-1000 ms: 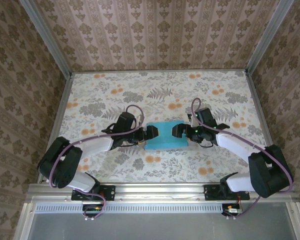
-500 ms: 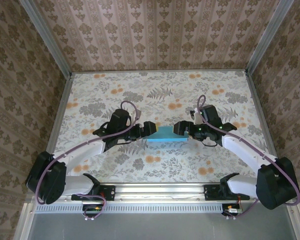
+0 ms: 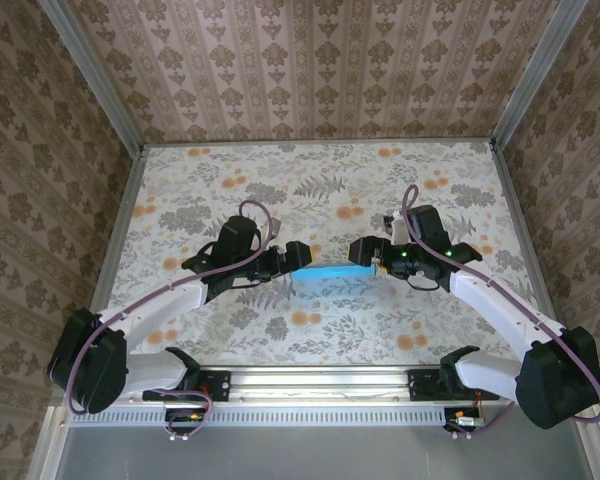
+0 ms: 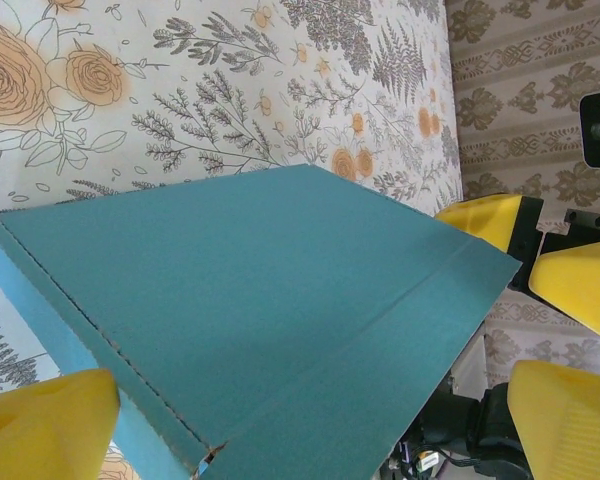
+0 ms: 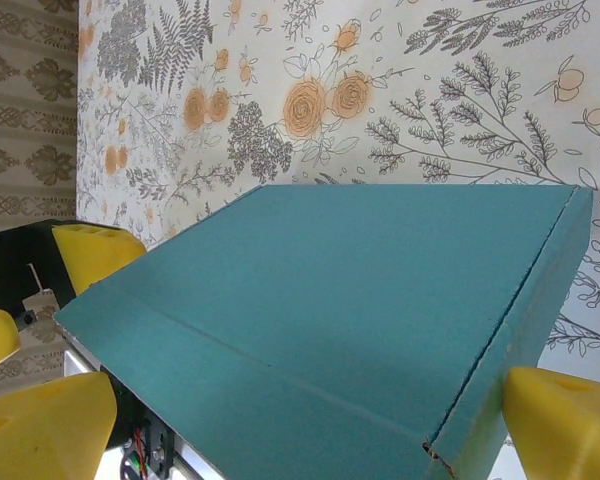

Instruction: Fold the paper box

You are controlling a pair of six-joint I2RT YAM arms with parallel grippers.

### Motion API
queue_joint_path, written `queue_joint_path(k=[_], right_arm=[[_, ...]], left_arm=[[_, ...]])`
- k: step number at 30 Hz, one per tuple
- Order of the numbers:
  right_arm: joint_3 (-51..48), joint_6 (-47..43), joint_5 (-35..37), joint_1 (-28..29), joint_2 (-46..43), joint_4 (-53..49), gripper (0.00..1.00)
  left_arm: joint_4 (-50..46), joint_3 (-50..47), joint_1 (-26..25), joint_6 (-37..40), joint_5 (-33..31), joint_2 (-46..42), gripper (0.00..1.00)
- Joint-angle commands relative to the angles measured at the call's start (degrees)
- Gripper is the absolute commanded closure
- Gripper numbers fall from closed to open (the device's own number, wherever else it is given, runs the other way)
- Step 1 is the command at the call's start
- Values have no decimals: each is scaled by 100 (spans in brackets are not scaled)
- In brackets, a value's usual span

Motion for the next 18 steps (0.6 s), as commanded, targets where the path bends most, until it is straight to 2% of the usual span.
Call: queue_joint_path(k=[1,18], right_arm=[[203,162,-406,18,-72,-94,0],[316,301,-516,2,45,-81,0]], left_arm=[[-6,247,18,-146,64,-122,0],[-225,474,81,-406,259,144,0]])
